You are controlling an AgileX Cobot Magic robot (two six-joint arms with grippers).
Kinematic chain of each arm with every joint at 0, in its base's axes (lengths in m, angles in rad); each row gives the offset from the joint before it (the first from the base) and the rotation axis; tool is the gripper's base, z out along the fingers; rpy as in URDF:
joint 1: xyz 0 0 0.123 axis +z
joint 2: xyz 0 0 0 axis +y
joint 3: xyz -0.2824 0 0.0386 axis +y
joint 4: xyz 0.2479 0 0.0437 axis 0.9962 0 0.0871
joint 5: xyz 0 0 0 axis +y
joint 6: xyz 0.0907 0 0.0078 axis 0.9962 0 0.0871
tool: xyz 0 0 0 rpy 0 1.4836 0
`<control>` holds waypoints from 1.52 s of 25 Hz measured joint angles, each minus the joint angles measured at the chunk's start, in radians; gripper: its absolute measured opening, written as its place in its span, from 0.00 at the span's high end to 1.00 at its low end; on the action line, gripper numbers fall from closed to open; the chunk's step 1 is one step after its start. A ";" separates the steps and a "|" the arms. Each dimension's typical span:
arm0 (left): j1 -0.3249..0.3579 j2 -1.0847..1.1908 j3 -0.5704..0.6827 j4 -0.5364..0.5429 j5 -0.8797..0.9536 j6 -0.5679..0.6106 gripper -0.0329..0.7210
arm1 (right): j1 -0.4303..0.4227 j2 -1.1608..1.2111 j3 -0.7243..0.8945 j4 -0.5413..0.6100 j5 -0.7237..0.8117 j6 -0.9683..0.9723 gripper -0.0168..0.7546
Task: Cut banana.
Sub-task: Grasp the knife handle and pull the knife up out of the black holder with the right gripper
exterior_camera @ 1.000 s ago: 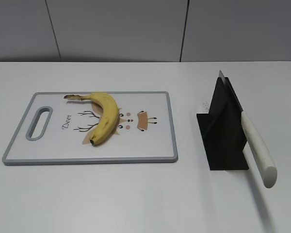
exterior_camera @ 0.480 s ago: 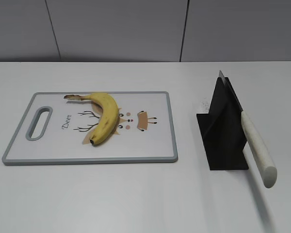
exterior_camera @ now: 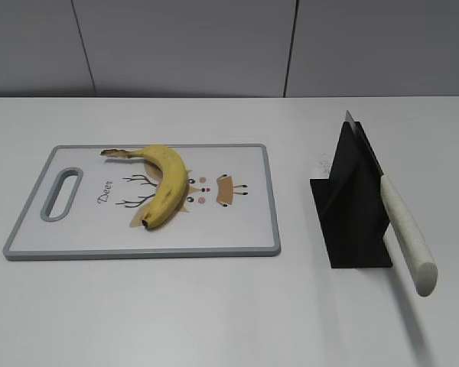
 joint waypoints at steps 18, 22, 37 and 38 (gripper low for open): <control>0.000 0.000 0.000 0.000 -0.001 0.000 0.26 | 0.261 0.470 -0.250 0.077 0.000 0.143 0.21; 0.000 0.000 0.000 0.000 -0.001 0.000 0.26 | 0.326 0.574 -0.265 0.102 -0.001 0.194 0.21; 0.000 0.000 0.000 0.001 -0.001 0.000 0.26 | 0.458 0.874 -0.269 0.068 -0.097 0.345 0.21; 0.000 0.000 0.000 0.002 -0.001 0.000 0.26 | 0.458 0.893 -0.269 0.061 -0.103 0.348 0.21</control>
